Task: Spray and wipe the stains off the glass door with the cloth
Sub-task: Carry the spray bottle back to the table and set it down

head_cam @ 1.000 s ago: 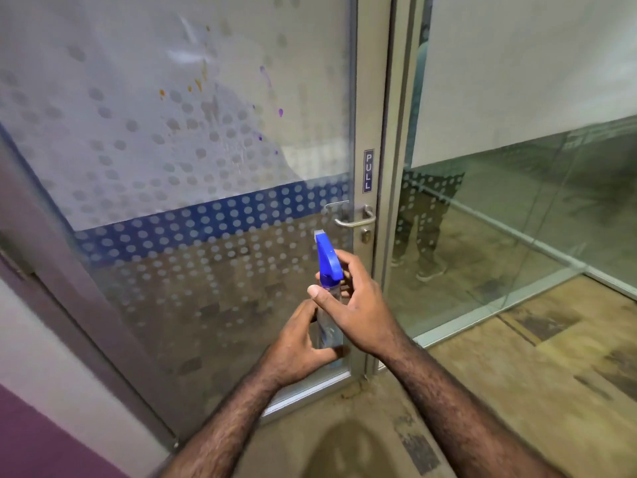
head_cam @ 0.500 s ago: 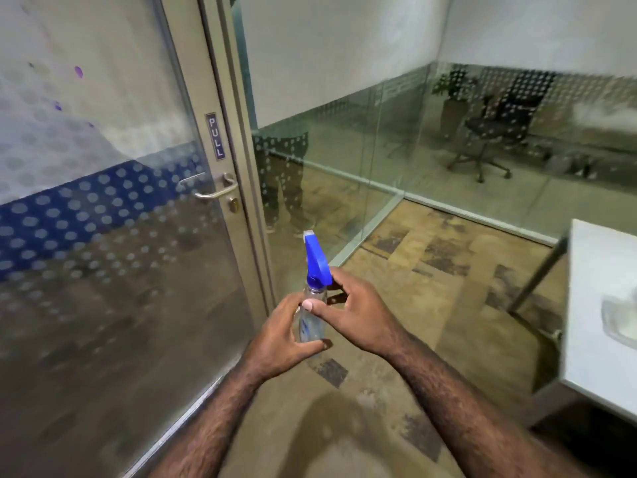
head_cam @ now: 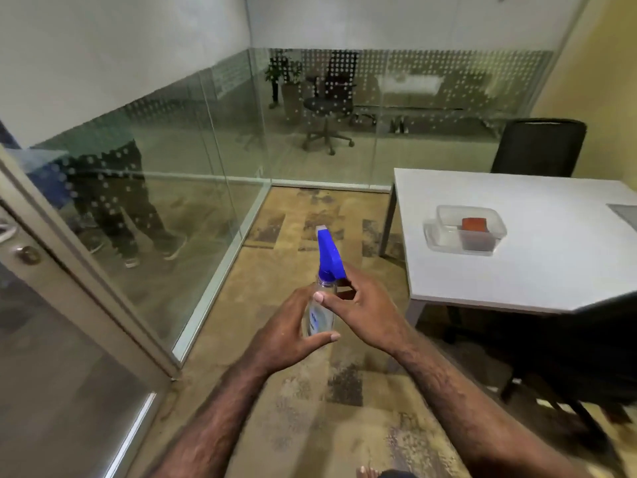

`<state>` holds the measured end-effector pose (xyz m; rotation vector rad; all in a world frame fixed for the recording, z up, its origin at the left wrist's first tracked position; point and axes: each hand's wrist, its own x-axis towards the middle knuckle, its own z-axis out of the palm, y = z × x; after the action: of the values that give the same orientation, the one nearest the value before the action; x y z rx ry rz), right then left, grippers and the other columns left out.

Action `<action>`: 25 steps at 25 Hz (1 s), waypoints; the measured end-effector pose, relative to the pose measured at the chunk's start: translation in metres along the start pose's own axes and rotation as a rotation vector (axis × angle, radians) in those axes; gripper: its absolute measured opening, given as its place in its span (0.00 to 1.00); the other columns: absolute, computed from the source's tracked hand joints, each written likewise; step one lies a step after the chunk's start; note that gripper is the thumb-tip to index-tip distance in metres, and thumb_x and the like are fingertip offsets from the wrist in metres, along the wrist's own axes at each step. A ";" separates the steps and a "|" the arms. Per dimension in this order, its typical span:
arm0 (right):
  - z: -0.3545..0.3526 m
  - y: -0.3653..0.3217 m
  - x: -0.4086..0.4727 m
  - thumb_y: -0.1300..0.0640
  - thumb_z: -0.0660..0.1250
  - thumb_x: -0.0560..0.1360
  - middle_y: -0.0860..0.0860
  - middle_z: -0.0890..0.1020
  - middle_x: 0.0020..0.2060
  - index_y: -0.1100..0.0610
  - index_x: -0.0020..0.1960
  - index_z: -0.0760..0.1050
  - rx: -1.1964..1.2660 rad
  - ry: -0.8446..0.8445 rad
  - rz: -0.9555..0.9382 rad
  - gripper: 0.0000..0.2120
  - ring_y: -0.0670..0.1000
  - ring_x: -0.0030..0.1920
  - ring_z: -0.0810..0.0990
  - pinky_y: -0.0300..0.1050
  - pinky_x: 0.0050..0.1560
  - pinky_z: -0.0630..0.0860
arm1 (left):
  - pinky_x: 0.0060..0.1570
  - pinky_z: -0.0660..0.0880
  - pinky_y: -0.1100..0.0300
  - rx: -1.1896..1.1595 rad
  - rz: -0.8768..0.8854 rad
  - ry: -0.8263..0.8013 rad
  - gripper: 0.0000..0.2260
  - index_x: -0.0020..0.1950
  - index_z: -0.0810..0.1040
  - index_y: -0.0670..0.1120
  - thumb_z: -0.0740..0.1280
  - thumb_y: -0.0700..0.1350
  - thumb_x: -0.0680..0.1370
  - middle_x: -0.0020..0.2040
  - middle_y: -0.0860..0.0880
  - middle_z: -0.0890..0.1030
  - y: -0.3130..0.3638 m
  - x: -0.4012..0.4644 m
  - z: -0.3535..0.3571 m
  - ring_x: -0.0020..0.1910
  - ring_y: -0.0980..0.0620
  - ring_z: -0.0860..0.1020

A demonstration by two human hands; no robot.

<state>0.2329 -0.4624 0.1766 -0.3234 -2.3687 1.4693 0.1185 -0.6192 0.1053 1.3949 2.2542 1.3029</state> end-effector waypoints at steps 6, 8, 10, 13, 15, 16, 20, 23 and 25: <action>-0.079 0.060 0.014 0.47 0.74 0.82 0.37 0.86 0.57 0.44 0.67 0.79 -0.025 0.065 0.134 0.14 0.36 0.61 0.83 0.33 0.60 0.79 | 0.69 0.76 0.47 -0.045 0.093 -0.105 0.27 0.75 0.72 0.53 0.77 0.54 0.78 0.69 0.57 0.77 0.012 0.086 0.073 0.70 0.53 0.77; -0.109 0.084 0.024 0.46 0.74 0.82 0.41 0.86 0.60 0.45 0.69 0.79 -0.038 0.097 0.159 0.17 0.41 0.63 0.84 0.43 0.65 0.81 | 0.68 0.76 0.46 -0.059 0.100 -0.122 0.27 0.74 0.73 0.52 0.78 0.53 0.78 0.68 0.55 0.78 0.013 0.119 0.104 0.69 0.51 0.78; -0.139 0.105 0.035 0.45 0.74 0.81 0.42 0.86 0.63 0.46 0.70 0.79 -0.052 0.108 0.180 0.19 0.43 0.64 0.84 0.47 0.67 0.81 | 0.66 0.77 0.48 -0.083 0.081 -0.136 0.26 0.72 0.74 0.53 0.79 0.53 0.77 0.66 0.56 0.79 0.018 0.150 0.131 0.67 0.52 0.79; -0.182 0.137 0.051 0.44 0.75 0.80 0.44 0.86 0.64 0.47 0.72 0.79 -0.071 0.136 0.197 0.22 0.44 0.64 0.84 0.52 0.69 0.81 | 0.67 0.77 0.53 -0.106 0.039 -0.171 0.25 0.71 0.74 0.54 0.78 0.54 0.77 0.65 0.59 0.80 0.027 0.194 0.169 0.66 0.56 0.79; -0.206 0.153 0.059 0.42 0.74 0.80 0.44 0.85 0.65 0.47 0.74 0.78 -0.073 0.145 0.214 0.24 0.45 0.64 0.84 0.54 0.69 0.82 | 0.67 0.76 0.55 -0.117 0.024 -0.204 0.26 0.71 0.74 0.54 0.78 0.54 0.77 0.65 0.58 0.80 0.031 0.221 0.188 0.66 0.57 0.79; -0.217 0.161 0.063 0.41 0.73 0.80 0.45 0.85 0.66 0.47 0.74 0.77 -0.080 0.146 0.223 0.25 0.45 0.64 0.84 0.55 0.70 0.81 | 0.68 0.76 0.56 -0.116 0.024 -0.217 0.26 0.71 0.74 0.54 0.78 0.54 0.76 0.65 0.58 0.80 0.033 0.232 0.197 0.66 0.58 0.79; -0.255 0.186 0.082 0.43 0.73 0.82 0.47 0.85 0.66 0.49 0.74 0.77 -0.068 0.164 0.257 0.23 0.46 0.63 0.84 0.52 0.71 0.81 | 0.69 0.76 0.55 -0.123 -0.031 -0.272 0.27 0.73 0.72 0.55 0.78 0.51 0.77 0.66 0.61 0.80 0.033 0.277 0.229 0.67 0.60 0.79; -0.274 0.204 0.102 0.45 0.74 0.82 0.47 0.85 0.67 0.50 0.75 0.77 -0.062 0.191 0.286 0.23 0.46 0.64 0.84 0.50 0.71 0.81 | 0.72 0.75 0.53 -0.114 -0.034 -0.320 0.30 0.75 0.69 0.56 0.78 0.53 0.77 0.68 0.61 0.79 0.028 0.312 0.246 0.69 0.60 0.77; -0.285 0.218 0.121 0.46 0.74 0.82 0.48 0.84 0.69 0.50 0.76 0.76 -0.054 0.204 0.302 0.24 0.47 0.66 0.83 0.47 0.71 0.79 | 0.74 0.73 0.49 -0.103 -0.028 -0.344 0.31 0.77 0.68 0.56 0.77 0.55 0.77 0.70 0.61 0.77 0.019 0.340 0.254 0.71 0.59 0.76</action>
<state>0.2380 -0.0883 0.1176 -0.8347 -2.2702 1.4191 0.0881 -0.1980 0.0594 1.4200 1.9459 1.0582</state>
